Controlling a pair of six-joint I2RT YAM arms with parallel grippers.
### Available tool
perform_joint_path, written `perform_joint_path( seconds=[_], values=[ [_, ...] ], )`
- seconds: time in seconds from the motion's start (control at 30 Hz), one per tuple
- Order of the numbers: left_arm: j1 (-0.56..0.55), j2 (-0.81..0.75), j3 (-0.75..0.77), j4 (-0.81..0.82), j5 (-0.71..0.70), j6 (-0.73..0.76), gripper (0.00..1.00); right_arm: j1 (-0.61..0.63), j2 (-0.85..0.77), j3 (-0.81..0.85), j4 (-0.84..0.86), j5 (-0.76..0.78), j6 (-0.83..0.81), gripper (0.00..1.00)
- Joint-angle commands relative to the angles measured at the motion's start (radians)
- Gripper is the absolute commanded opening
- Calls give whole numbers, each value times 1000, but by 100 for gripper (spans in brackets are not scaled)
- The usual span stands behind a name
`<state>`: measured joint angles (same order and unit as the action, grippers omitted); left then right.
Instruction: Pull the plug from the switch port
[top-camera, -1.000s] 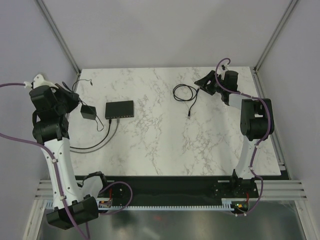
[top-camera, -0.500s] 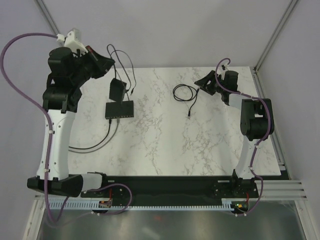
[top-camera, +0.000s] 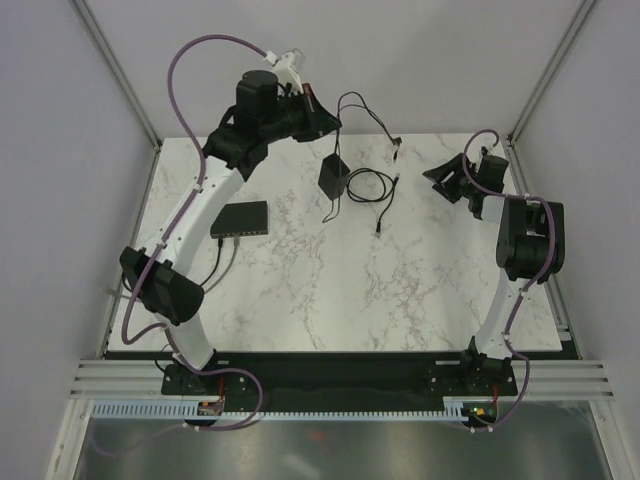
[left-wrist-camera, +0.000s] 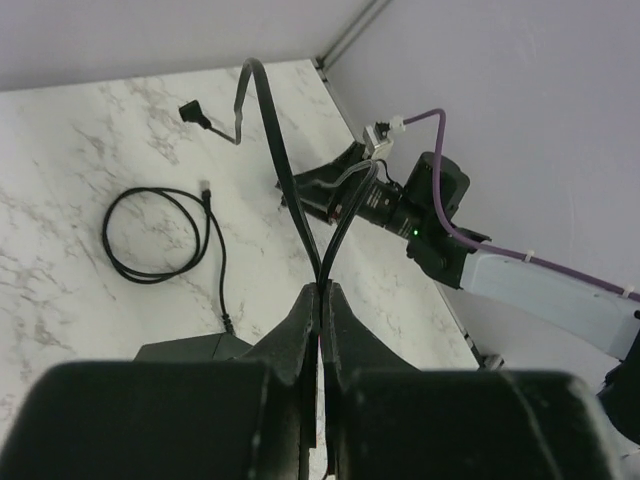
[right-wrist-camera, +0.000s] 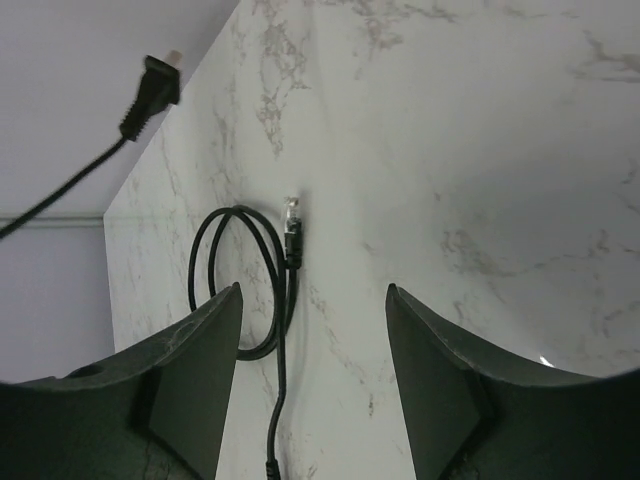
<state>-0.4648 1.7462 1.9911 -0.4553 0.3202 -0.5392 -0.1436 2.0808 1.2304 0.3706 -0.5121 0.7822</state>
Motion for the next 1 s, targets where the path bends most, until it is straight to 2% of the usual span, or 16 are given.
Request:
perform_joint_path(
  seconds=[0.0, 0.23, 0.47, 0.53, 0.77, 0.9, 0.97],
  values=[
    [-53, 36, 15, 194, 45, -51, 2, -34, -54, -34, 76, 18, 26, 67],
    [-120, 142, 190, 196, 80, -64, 2, -77, -38, -60, 128, -12, 75, 67],
    [-121, 66, 236, 167, 14, 13, 2, -80, -31, -62, 145, -22, 86, 67],
    [-120, 43, 241, 138, -22, 56, 2, -80, -30, -62, 148, -26, 91, 67],
    [-112, -57, 200, -15, -286, 170, 2, -80, -24, -65, 165, -37, 103, 67],
    [-61, -63, 164, -100, -317, 137, 2, -80, -15, -63, 174, -42, 112, 67],
    [-16, -63, 112, -106, -272, 78, 2, -80, -8, -65, 179, -46, 115, 67]
  ],
)
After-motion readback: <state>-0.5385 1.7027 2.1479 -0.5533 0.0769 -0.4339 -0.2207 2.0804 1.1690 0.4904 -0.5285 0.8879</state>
